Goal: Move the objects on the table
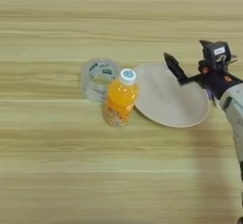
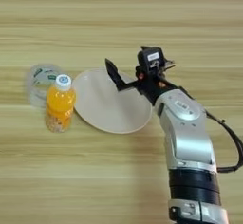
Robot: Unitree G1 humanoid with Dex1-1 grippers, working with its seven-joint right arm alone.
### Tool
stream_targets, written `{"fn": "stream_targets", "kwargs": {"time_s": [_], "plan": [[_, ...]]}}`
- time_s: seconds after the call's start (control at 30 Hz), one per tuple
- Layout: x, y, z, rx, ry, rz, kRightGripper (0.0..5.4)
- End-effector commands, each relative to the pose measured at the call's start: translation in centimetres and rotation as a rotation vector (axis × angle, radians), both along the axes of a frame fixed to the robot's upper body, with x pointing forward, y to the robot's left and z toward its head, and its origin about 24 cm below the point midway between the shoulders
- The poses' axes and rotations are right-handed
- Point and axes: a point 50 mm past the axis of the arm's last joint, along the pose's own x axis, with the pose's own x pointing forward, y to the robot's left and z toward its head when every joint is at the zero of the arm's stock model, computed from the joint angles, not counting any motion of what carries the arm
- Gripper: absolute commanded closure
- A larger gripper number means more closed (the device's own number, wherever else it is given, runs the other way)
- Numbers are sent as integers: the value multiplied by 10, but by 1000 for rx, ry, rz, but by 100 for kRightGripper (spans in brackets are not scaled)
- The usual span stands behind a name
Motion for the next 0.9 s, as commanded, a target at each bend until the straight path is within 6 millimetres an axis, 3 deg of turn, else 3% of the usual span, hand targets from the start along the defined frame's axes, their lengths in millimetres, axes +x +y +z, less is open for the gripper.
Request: {"fn": "stream_targets", "kwargs": {"time_s": [0.03,0.57,0.9], "plan": [[-4,8,39,2,-156,66,6],[-39,50,57,47,-204,307,6],[-43,72,44,78,-148,428,6]]}}
